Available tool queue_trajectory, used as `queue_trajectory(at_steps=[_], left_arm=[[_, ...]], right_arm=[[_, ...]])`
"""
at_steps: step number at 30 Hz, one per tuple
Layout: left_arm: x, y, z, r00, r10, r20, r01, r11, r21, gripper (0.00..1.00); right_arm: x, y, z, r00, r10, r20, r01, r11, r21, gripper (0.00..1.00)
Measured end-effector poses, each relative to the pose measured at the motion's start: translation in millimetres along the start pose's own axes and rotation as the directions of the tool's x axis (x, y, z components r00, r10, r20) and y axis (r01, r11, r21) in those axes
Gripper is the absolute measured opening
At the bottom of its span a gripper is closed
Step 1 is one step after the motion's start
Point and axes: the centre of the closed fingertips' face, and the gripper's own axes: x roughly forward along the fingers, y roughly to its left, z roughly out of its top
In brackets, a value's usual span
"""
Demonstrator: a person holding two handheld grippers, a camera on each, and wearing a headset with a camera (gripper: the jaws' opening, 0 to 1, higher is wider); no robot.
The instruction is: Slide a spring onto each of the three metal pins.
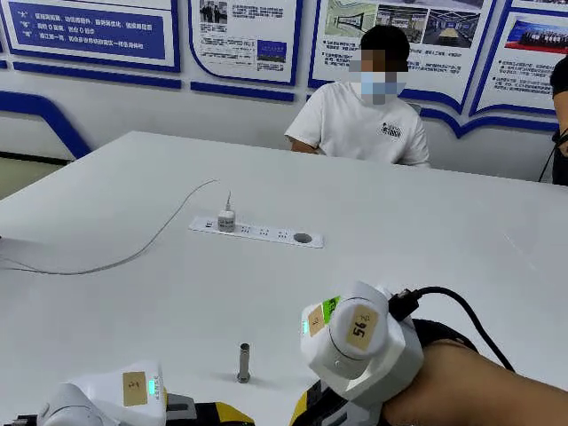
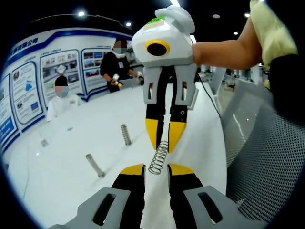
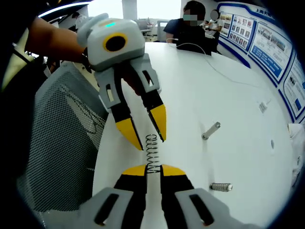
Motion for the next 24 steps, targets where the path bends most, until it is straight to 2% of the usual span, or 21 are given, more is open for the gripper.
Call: queue_trajectory(at_steps=[7, 15, 24], left_arm=[[0.4, -4.0, 1.2, 1.0, -0.01, 0.0, 0.01, 1.0, 0.024, 0.14], [0.9, -5.1, -1.9, 0.9999, -0.011, -0.011, 0.012, 0.999, 0.045, 0.13], [1.0, -3.7, -2.4, 0.9999, -0.005, -0.014, 0.006, 0.999, 0.046, 0.12]], right_arm=[[0.2, 3.8, 0.1, 1.0, 0.008, -0.004, -0.008, 1.0, -0.015, 0.12], [-4.5, 5.6, 3.7, 1.0, 0.006, -0.002, -0.006, 1.0, -0.025, 0.12], [-14.7, 6.6, 18.4, 0.9997, -0.007, 0.023, 0.008, 0.999, -0.047, 0.12]])
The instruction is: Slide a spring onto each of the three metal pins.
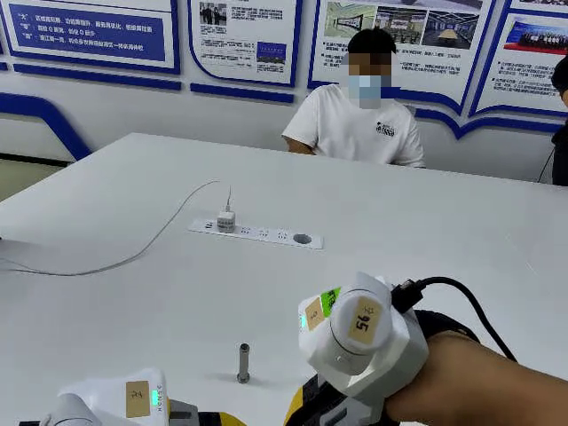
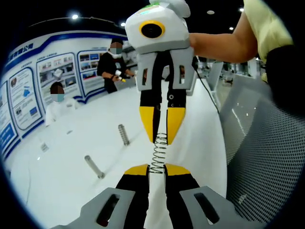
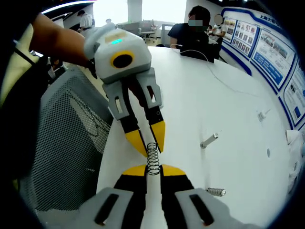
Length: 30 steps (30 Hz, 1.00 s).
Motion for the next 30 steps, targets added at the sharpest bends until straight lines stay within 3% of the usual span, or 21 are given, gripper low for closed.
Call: queue_trajectory(at_steps=[17, 30], left_arm=[[1.1, -2.2, 1.5, 1.0, -0.005, 0.007, 0.005, 1.0, -0.005, 0.11], [1.7, -3.8, 0.6, 0.9999, -0.009, 0.012, 0.009, 1.0, -0.011, 0.11]], right_arm=[[-4.2, 0.9, 29.1, 0.9992, -0.008, 0.04, 0.011, 0.998, -0.055, 0.12], [-1.7, 0.7, 26.4, 0.9997, 0.004, 0.026, -0.003, 0.999, -0.051, 0.15]])
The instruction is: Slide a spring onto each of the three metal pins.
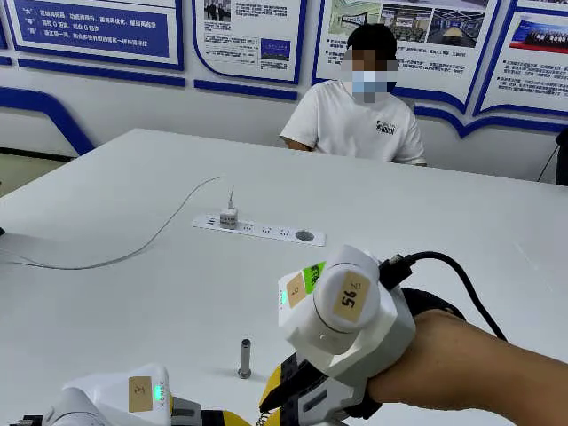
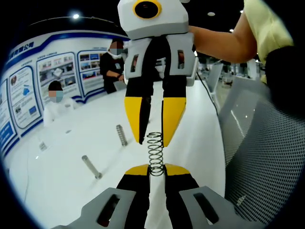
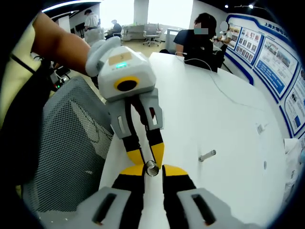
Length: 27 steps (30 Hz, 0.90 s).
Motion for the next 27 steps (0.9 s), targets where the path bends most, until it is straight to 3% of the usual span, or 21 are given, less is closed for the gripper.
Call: queue_trajectory(at_steps=[14, 27], left_arm=[[-0.7, 1.3, 3.3, 0.9999, 0.004, 0.014, -0.004, 1.0, 0.002, 0.11], [-0.5, 3.2, 8.3, 0.9992, 0.015, 0.038, -0.014, 1.0, -0.014, 0.11]], right_arm=[[10.0, 2.4, -4.2, 0.9994, 0.025, -0.023, -0.024, 1.0, 0.016, 0.15], [9.1, 0.3, -4.0, 0.9996, 0.021, -0.02, -0.021, 1.0, 0.023, 0.12]])
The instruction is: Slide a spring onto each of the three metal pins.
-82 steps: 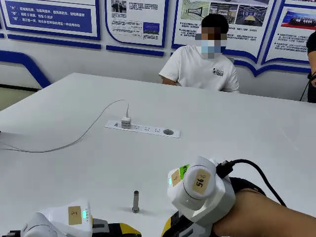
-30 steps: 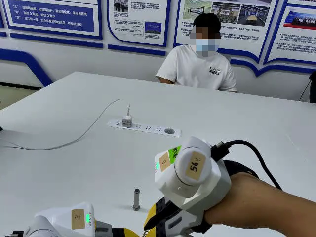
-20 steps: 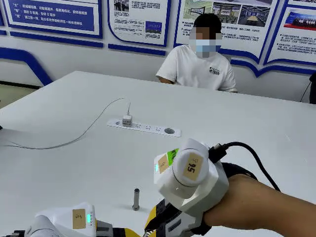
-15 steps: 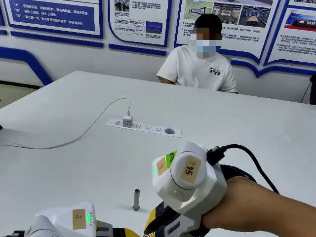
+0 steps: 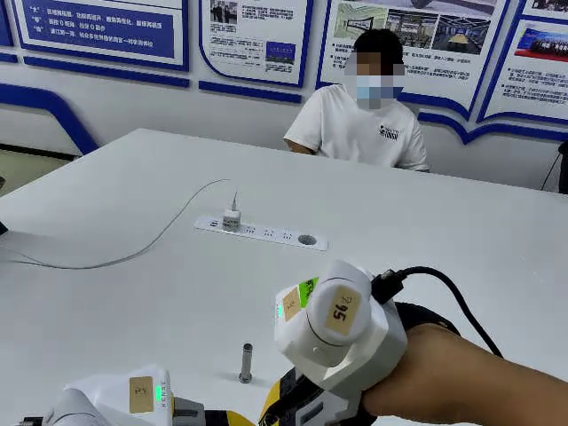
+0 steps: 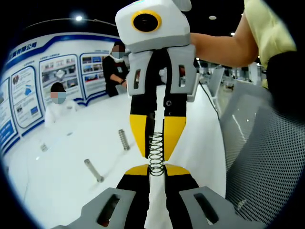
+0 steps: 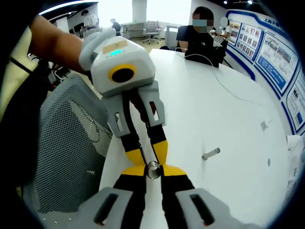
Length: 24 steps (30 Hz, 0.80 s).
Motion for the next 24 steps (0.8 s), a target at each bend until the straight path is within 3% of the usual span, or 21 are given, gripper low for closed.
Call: queue_trajectory(at_steps=[9, 24], left_arm=[[-1.8, 2.5, -0.9, 0.9998, 0.018, -0.007, -0.018, 1.0, 0.002, 0.15], [-10.3, 13.1, -17.6, 0.9972, 0.068, -0.031, -0.07, 0.995, -0.07, 0.32]], right_arm=[[-0.9, -2.5, 3.2, 1.0, -0.008, 0.001, 0.008, 1.0, 0.001, 0.12], [-11.4, -17.2, 1.9, 0.9994, -0.031, -0.015, 0.031, 0.999, 0.014, 0.12]])
